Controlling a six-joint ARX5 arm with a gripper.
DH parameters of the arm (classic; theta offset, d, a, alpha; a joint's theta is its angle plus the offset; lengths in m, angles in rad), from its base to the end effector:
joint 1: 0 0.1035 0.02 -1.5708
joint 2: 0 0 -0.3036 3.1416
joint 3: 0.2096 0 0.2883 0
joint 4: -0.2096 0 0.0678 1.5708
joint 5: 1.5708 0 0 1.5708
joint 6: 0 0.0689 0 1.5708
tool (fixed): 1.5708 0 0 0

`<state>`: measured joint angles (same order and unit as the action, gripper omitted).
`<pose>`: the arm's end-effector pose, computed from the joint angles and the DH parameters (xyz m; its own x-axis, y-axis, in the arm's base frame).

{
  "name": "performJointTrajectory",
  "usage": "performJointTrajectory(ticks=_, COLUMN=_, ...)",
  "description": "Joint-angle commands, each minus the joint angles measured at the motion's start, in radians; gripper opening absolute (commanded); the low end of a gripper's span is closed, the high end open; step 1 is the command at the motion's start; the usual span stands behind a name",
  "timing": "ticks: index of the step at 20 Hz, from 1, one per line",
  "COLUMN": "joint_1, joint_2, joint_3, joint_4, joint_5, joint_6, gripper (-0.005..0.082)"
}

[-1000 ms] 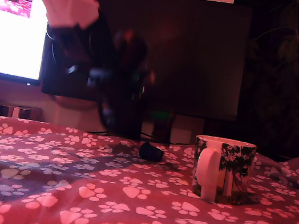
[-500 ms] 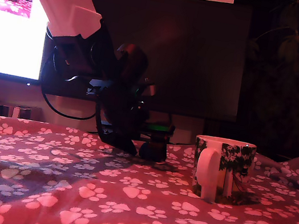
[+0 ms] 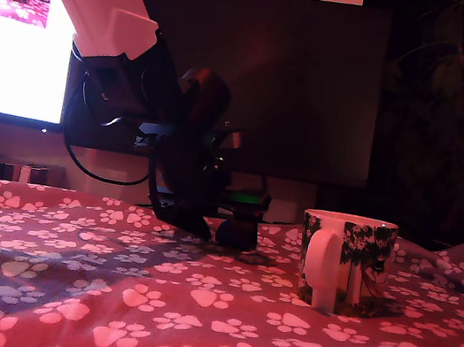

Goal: Pick up the coffee capsules on the table and drop them inside the coffee cup

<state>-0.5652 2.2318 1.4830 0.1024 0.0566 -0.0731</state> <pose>0.4732 -0.3047 0.1129 0.6427 -0.4746 -0.6013 0.5342 0.8403 -0.0923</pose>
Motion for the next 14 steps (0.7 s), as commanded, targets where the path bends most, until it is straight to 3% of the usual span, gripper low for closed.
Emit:
performJointTrajectory(ticks=1, joint_1=-0.007, joint_2=0.018, joint_3=-0.005, joint_4=0.003, joint_5=-0.009, joint_6=-0.006, gripper=0.0710)
performJointTrajectory(ticks=5, joint_1=-0.007, joint_2=0.018, joint_3=-0.005, joint_4=0.005, joint_5=-0.013, joint_6=-0.006, gripper=0.0708)
performJointTrajectory(ticks=7, joint_1=-0.007, joint_2=0.018, joint_3=-0.005, joint_4=0.018, joint_5=-0.003, joint_6=-0.006, gripper=0.0667)
performJointTrajectory(ticks=12, joint_1=-0.005, joint_2=0.018, joint_3=-0.005, joint_4=0.026, joint_5=0.003, joint_6=-0.006, gripper=0.0300)
performJointTrajectory(ticks=14, joint_1=-0.005, joint_2=0.018, joint_3=-0.005, joint_4=0.032, joint_5=0.003, joint_6=-0.006, gripper=0.0266)
